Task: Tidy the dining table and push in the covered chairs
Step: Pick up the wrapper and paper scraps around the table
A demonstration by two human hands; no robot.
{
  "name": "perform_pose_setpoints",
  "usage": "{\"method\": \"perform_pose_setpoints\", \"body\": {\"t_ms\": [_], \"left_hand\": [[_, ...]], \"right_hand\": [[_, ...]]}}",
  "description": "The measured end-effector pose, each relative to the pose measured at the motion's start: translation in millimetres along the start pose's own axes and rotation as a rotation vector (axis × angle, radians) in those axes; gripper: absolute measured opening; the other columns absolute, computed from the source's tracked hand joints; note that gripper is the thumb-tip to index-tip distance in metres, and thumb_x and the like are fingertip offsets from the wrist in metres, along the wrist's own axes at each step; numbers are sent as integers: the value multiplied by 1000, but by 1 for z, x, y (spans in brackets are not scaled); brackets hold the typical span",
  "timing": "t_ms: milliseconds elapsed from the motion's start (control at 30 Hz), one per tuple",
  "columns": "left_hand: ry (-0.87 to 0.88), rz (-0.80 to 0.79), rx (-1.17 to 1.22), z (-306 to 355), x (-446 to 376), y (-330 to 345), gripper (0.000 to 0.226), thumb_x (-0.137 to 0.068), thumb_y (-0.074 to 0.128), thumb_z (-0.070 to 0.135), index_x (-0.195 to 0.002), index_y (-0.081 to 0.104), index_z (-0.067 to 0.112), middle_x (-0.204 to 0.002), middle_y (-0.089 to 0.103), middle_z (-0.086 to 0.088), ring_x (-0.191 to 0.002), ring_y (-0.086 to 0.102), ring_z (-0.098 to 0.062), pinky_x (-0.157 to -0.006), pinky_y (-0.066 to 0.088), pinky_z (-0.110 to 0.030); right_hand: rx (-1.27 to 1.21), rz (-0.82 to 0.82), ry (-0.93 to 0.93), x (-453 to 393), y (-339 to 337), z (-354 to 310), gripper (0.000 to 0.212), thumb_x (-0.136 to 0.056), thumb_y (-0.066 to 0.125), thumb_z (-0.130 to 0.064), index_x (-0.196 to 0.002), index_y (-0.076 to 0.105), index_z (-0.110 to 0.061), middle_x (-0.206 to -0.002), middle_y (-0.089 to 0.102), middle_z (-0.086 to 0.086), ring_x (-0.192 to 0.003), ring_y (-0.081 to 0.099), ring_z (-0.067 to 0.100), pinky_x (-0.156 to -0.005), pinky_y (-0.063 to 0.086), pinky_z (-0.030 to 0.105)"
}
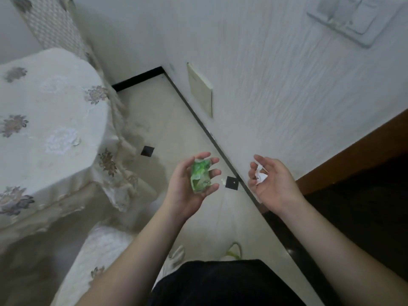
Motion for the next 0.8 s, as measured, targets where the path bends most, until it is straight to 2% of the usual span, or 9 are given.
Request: {"method": "perform_pose_setpoints", "body": {"t_ms": [167,433,567,667,800], "left_hand": [[36,99,53,24,-32,-21,24,-90,44,30,-100,62,18,-101,67,-6,-74,62,-19,-53,49,-24],[49,204,87,90,-112,-68,21,-89,45,31,-92,64,21,-104,68,-6,-72,63,-18,-57,49,-25],[33,198,44,123,-170,-73,19,-87,46,28,-94,62,20,-104,69,-6,-71,63,-17,-60,49,-26],[3,179,26,132,-210,-74,24,-93,39,26,-96,62,18,-104,69,-7,-72,63,-18,-59,51,-26],[-24,171,27,125,-263,-84,24,-93,40,26,-99,62,16,-104,68,-8,-71,64,-19,-58,52,-27]], "right_hand": [[45,-36,62,-67,32,-5,13,-83,57,-18,-93,63,-13,-63,37,-3,-51,30,10,-44,28,20],[81,-1,119,-176,89,8,14,-84,56,-19,-98,59,-14,-59,39,-4,-44,33,9,-42,31,20],[38,43,125,-230,116,5,11,-85,55,-20,-91,63,-16,-56,29,-6,-42,24,9,-41,27,19],[33,52,113,-269,119,0,9,-86,53,-21,-86,61,-18,-51,25,-7,-38,21,8,-40,24,19],[123,107,125,-326,104,-3,13,-92,50,-25,-86,59,-17,-46,27,-7,-34,19,6,-34,18,18]]}}
Point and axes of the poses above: each hand's wrist, its own x-axis away from the middle knuckle, its own y-axis out of the palm, z = x × y, the point moved 2 cm from there along -x, towards the middle knuckle
